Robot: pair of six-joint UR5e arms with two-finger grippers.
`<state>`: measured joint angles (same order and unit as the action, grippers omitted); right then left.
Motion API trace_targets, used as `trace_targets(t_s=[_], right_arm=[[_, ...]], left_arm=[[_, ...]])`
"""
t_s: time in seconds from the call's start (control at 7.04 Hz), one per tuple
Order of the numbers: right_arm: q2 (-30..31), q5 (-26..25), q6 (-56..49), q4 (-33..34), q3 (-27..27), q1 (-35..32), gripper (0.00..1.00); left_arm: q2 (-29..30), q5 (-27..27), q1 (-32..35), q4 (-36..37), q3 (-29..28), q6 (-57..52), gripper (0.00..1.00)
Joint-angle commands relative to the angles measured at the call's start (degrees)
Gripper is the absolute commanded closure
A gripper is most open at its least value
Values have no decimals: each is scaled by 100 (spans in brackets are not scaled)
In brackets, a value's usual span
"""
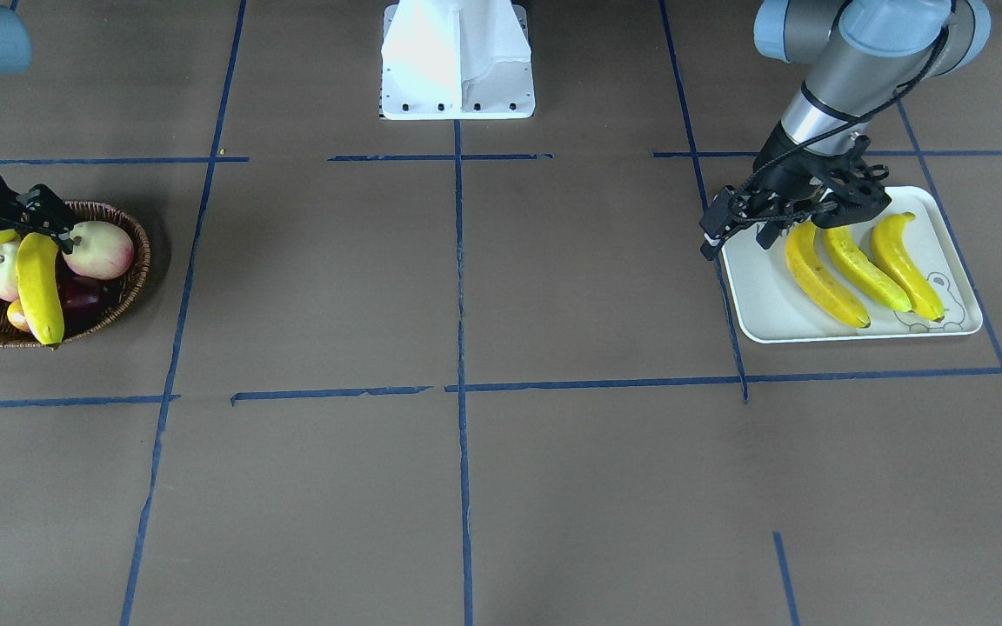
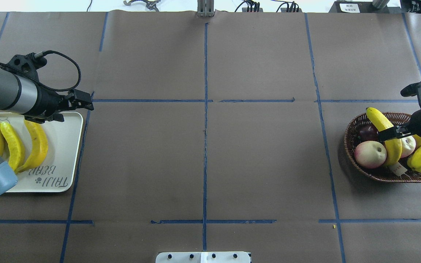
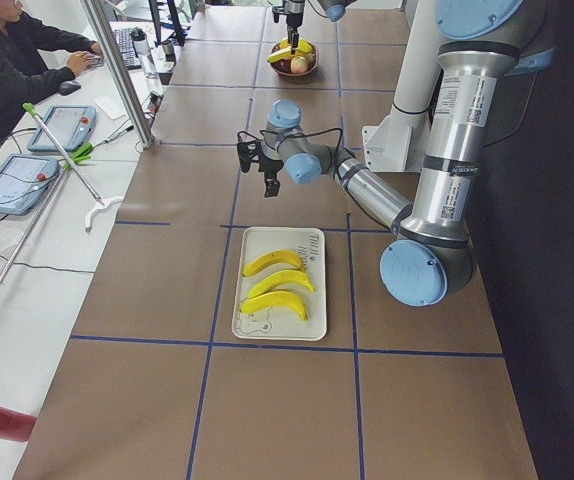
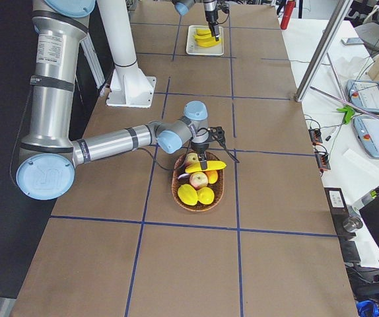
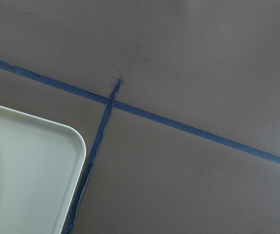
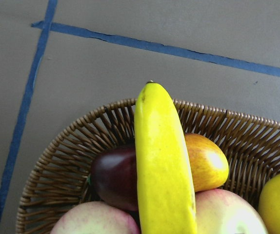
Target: Transfer all bananas from basket to plate
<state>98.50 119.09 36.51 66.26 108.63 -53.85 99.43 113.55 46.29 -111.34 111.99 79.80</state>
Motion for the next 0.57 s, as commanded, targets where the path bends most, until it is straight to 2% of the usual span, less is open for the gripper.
trace_targets(t_s=[0.0, 0.14, 0.28, 0.43], right_arm=[[-6, 35, -4, 9, -105, 6, 29], [-6, 44, -4, 9, -105, 6, 70], [-6, 53, -4, 18, -105, 6, 94], [-15, 53, -13, 27, -79, 23, 99]], left_arm=[[41, 0, -6, 7, -11, 0, 0], [41, 0, -14, 7, -20, 0, 0], [50, 0, -14, 7, -72, 0, 1], [76, 0, -14, 7, -90, 0, 1]])
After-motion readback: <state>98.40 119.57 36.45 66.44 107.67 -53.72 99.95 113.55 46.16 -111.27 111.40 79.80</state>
